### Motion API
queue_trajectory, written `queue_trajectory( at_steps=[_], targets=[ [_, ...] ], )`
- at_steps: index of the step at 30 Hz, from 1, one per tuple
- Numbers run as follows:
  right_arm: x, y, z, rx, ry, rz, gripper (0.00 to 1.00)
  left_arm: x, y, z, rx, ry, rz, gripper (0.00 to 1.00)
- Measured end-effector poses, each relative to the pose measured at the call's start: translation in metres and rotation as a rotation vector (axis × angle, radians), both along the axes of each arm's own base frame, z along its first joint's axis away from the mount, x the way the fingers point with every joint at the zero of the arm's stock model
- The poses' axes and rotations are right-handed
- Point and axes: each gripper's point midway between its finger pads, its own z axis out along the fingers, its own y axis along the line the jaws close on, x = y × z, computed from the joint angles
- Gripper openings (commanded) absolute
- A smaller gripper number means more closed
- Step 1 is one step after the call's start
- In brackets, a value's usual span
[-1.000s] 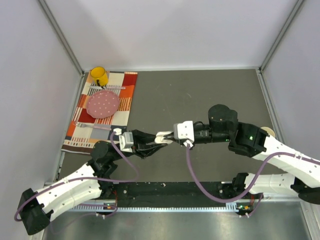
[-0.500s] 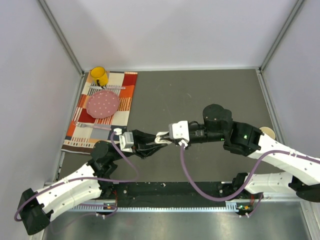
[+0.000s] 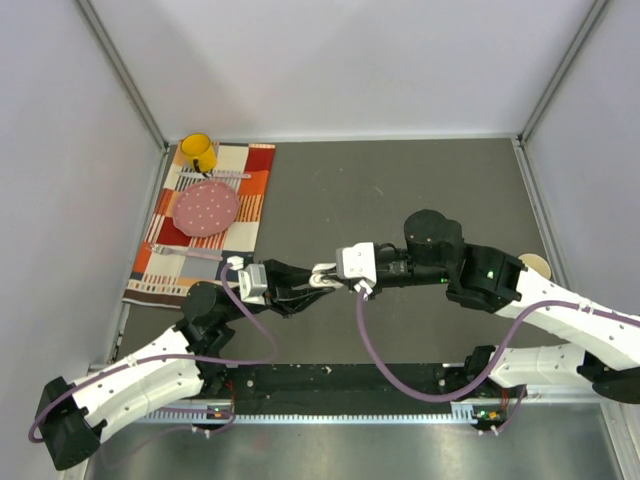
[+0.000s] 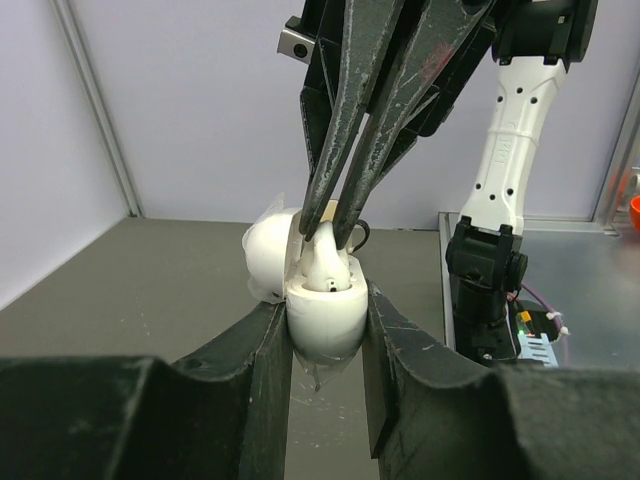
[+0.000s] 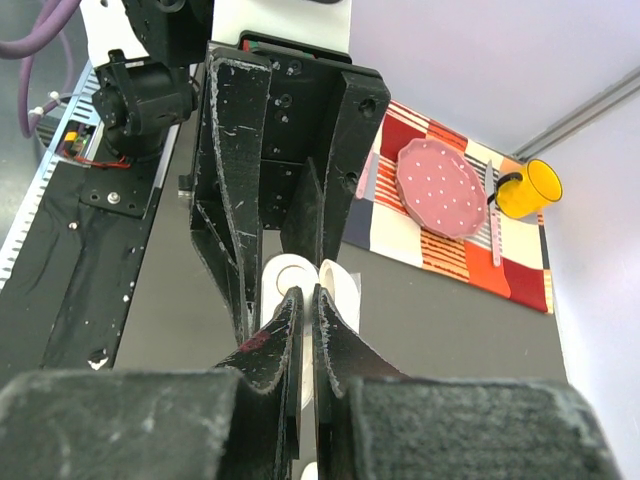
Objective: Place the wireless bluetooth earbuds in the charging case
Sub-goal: Place the earbud in the charging case.
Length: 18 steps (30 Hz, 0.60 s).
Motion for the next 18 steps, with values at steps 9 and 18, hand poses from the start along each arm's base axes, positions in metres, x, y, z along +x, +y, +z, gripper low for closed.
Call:
queue_trajectory(
  at_steps=[9,18],
  targets=[
    [0.0008,-0.0006,-0.0008,-0.004,0.0,-0.007,0.0,0.0005,0.0002,0.0002,-0.001,0.001,0.003,0.0],
    [-0.0006,0.0,-0.0013,-0.005,0.009,-0.009,0.0,0.0011,0.0003,0.0004,-0.002,0.002,0.006,0.0]
  ],
)
